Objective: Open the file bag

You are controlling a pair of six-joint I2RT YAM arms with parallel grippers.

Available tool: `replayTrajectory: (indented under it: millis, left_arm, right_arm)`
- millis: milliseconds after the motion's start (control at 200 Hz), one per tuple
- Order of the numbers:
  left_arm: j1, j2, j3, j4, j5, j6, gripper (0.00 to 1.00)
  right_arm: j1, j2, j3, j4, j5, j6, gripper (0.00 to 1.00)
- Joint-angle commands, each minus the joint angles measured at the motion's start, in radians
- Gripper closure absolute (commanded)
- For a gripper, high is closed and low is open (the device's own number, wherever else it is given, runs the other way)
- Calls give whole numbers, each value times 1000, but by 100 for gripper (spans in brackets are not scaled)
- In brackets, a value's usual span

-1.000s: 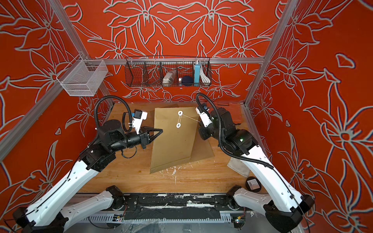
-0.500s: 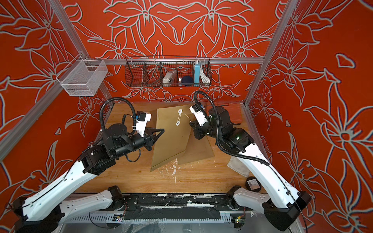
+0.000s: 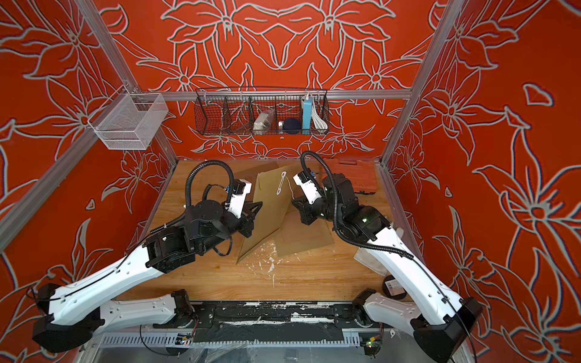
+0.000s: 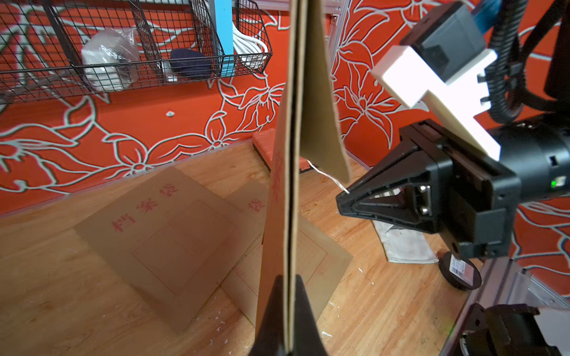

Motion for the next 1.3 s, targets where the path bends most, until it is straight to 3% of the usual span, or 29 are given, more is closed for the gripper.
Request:
replayTrajectory:
  millis: [0,180,460,866,1296]
  left_arm:
    - [-10,-2,37,45,-48,29,100]
    - [-15,0,41,43,-64,45,100]
    - [-16,-9,34,49,-82,53,100]
    - [-16,-5,32,56,-96,51,100]
    - [-16,-3,32,63,-106,44,100]
  right_arm:
    - [6,-14,-16,58,-48,30,100]
    - [6,5,-23,104,-104,65,100]
    - [7,60,-16,174,-303,104,100]
    - [6,95,-7,209,-425,131,100]
    - [11,116,24,202,-471,143,100]
